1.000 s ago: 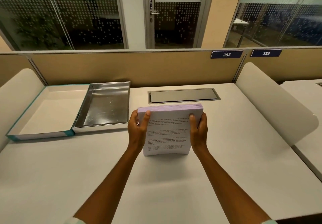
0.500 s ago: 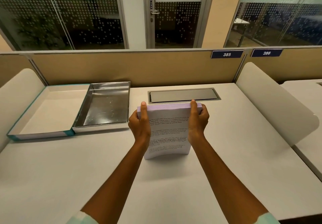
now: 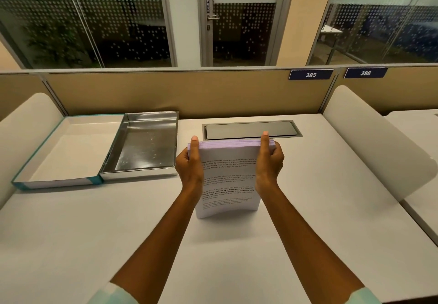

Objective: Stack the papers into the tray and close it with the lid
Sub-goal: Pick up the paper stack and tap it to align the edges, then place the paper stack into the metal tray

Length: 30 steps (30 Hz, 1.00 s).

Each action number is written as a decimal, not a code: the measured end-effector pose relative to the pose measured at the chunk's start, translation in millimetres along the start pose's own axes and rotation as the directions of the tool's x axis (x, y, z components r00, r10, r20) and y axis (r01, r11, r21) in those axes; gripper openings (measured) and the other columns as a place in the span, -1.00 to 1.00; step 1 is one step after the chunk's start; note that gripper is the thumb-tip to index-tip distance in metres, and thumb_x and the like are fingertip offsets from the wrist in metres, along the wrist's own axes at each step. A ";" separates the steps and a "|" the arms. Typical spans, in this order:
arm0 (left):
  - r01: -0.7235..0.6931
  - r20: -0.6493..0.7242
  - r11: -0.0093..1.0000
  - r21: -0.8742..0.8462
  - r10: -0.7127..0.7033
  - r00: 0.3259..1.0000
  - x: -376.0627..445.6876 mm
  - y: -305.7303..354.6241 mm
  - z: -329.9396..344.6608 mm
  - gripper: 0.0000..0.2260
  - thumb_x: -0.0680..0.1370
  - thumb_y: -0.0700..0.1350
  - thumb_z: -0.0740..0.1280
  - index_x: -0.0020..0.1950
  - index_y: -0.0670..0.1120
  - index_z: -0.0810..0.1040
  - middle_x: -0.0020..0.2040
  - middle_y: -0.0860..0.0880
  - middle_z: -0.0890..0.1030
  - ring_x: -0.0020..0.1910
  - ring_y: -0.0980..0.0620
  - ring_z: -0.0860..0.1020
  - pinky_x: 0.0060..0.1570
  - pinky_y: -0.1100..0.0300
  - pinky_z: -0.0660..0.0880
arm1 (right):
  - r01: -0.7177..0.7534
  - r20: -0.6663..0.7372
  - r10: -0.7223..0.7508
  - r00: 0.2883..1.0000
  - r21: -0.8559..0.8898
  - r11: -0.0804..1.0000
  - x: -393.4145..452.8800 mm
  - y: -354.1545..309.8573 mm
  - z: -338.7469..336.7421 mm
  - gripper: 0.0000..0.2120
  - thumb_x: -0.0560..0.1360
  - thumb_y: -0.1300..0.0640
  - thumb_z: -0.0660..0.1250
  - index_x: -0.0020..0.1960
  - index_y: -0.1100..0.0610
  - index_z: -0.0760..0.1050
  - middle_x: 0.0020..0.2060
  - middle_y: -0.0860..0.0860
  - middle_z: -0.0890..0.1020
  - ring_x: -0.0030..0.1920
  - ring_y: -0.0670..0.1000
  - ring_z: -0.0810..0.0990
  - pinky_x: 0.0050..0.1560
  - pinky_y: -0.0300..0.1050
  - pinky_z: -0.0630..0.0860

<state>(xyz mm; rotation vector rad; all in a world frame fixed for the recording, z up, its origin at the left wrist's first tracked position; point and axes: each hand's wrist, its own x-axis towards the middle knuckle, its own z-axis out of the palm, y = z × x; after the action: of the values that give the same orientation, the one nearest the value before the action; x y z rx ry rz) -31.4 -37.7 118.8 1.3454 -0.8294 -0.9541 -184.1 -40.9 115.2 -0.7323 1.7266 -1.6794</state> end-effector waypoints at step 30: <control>-0.156 0.327 0.886 0.436 0.005 0.945 26.3 -82.2 -59.4 -0.73 0.46 -0.33 0.41 0.16 -0.22 0.59 0.05 -0.08 0.66 -0.07 0.00 0.63 0.02 0.21 0.57 | 0.233 0.574 0.046 0.818 -0.403 0.885 49.0 90.4 -60.6 -0.71 0.53 0.23 0.36 0.24 0.16 0.48 0.11 0.04 0.63 0.02 0.01 0.60 0.03 -0.14 0.56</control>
<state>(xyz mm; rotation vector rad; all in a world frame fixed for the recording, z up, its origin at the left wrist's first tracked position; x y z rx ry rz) 26.7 -36.4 31.5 1.5598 -1.4191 -0.9568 -259.4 -34.1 22.8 -1.4037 1.6500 -0.9364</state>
